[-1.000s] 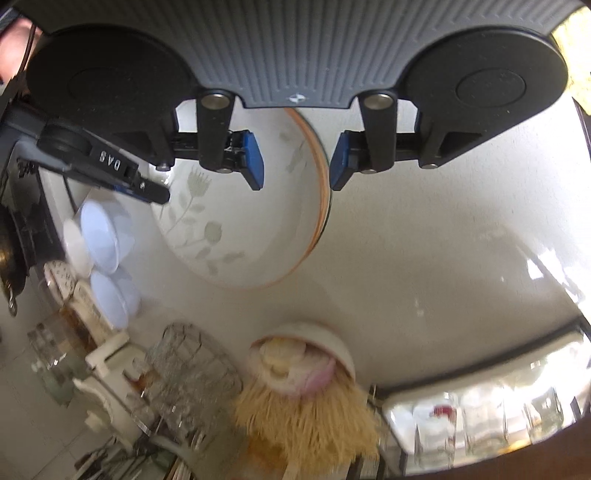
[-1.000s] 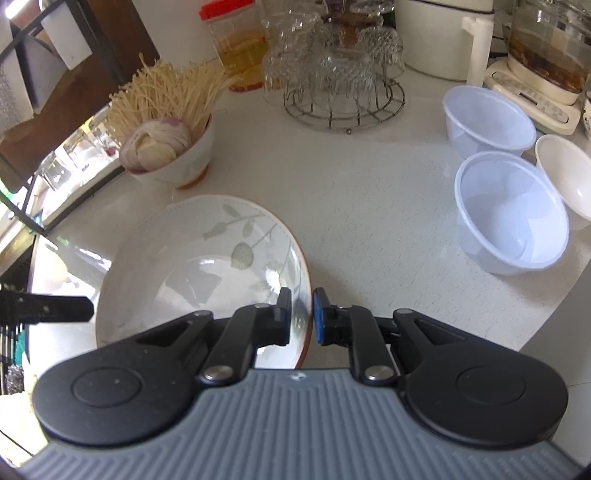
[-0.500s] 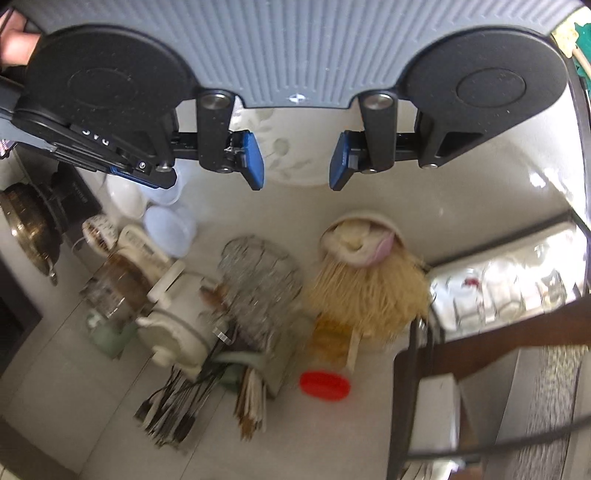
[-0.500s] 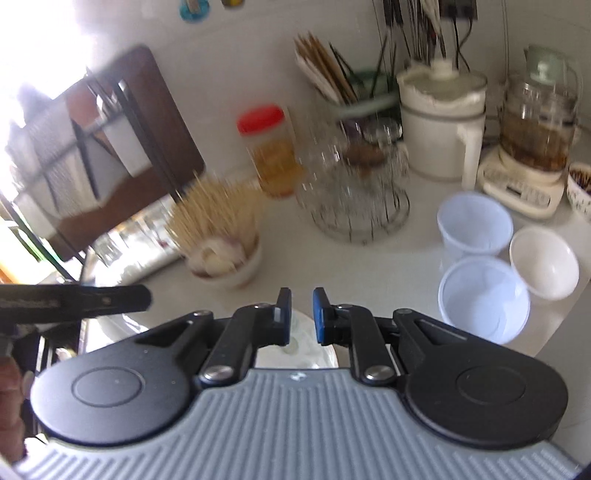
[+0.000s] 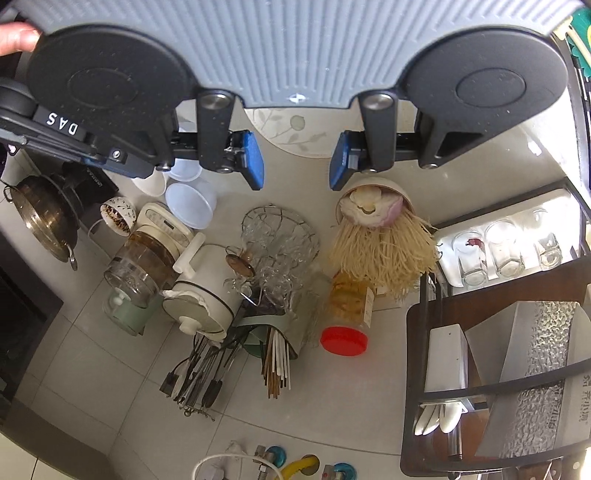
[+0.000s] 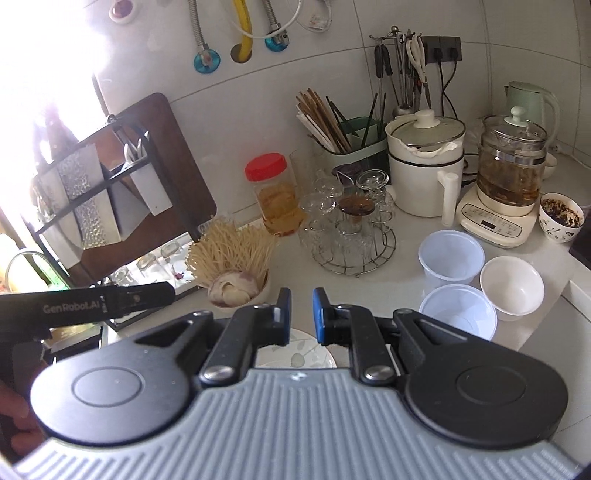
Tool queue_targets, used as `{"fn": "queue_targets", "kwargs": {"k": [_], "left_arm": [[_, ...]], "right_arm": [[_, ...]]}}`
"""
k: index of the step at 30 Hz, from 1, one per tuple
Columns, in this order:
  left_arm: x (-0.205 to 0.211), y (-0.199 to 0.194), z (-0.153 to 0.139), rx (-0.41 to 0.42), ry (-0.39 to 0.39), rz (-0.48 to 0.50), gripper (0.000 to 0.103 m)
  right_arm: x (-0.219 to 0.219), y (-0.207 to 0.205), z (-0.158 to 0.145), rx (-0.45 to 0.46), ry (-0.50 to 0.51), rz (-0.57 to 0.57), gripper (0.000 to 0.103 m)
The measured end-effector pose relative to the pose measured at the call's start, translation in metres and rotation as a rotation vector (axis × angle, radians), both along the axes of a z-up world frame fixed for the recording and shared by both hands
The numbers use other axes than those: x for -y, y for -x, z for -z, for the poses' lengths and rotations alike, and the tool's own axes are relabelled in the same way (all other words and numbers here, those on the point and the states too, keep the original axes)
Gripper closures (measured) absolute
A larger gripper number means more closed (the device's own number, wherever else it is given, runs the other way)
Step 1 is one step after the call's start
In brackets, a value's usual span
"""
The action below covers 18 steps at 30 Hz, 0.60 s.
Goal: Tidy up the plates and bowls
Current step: 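Move both grippers to the translucent plastic bowls beside the kettle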
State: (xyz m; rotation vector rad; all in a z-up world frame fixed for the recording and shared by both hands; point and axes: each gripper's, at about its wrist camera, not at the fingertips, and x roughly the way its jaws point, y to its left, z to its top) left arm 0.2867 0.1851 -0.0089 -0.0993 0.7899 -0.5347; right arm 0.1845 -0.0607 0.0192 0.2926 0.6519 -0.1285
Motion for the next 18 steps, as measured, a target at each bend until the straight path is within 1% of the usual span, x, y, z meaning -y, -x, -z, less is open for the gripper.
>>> {"fn": "queue_targets", "kwargs": {"k": [2,4,8,12,15,18], "left_arm": [[0.002,-0.002,0.002,-0.011,-0.006,-0.001,0.058],[0.006,-0.005,0.005,-0.022,-0.011,-0.006,0.058],[0.022,-0.013,0.014,-0.037,-0.033,-0.034,0.058],[0.049,-0.02,0.02,-0.059,-0.039,-0.058,0.058],[0.073,-0.025,0.029,-0.094,-0.049,-0.068,0.058],[0.098,-0.032,0.032,-0.106,-0.051,-0.064,0.058]], "right_arm": [[0.002,-0.001,0.003,0.002,-0.002,0.006,0.088],[0.009,-0.007,0.009,-0.018,-0.023,0.016,0.088],[0.025,-0.013,0.018,-0.012,-0.013,-0.004,0.086],[0.056,-0.021,0.024,-0.026,-0.03,-0.008,0.086],[0.078,-0.029,0.029,-0.045,-0.006,-0.01,0.086],[0.103,-0.036,0.032,-0.05,-0.025,-0.015,0.086]]}}
